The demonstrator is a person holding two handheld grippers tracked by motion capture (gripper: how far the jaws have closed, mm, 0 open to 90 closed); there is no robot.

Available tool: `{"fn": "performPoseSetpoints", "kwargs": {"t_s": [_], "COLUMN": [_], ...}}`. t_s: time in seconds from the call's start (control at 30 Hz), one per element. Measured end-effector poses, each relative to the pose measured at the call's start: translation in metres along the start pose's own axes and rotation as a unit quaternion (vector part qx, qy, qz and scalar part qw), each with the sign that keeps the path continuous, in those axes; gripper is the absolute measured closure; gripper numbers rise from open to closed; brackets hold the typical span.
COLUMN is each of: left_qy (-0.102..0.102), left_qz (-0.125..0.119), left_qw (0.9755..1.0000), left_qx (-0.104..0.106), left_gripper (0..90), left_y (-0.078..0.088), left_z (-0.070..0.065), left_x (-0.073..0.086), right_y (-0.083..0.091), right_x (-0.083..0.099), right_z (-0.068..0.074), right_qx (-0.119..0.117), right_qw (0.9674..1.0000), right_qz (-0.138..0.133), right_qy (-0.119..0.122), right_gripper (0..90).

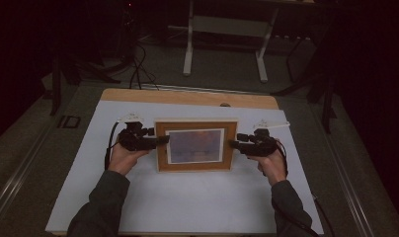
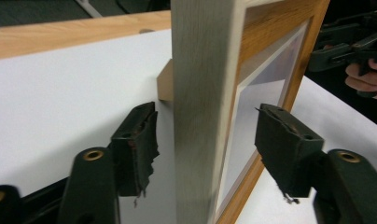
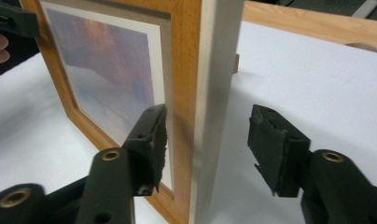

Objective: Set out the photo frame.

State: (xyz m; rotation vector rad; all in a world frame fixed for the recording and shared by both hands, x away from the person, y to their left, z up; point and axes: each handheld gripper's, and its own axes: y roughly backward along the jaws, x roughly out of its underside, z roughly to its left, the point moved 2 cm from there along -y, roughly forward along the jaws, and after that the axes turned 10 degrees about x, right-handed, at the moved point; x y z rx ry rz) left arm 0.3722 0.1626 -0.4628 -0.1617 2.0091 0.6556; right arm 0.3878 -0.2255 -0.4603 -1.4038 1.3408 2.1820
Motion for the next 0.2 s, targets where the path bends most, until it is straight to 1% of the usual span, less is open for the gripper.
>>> {"fn": "performPoseSetpoints", "kwargs": {"t_s": [0.1,0.13,0.2], "left_qy": [-0.003,-0.003,-0.005], "left_qz": [-0.014,-0.018,-0.023], "left_qw": [0.9998,0.9997,0.9994], "left_qx": [-0.01,-0.016,-0.026], "left_gripper": [36.3,35.3,33.9], "left_y": [0.013,0.018,0.03], "left_z": [-0.003,-0.003,-0.005], "left_x": [0.004,0.006,0.012], "right_y": [0.008,0.012,0.018], "right_x": [0.003,0.004,0.008], "right_z": [-0.003,-0.004,-0.007], "right_qx": [0.0,-0.001,0.003], "right_qw": [0.9999,0.9999,0.9998], "right_qz": [-0.012,-0.015,-0.016], "right_qy": [-0.004,-0.005,-0.006], "right_gripper": [42.3,41.5,39.6]}}
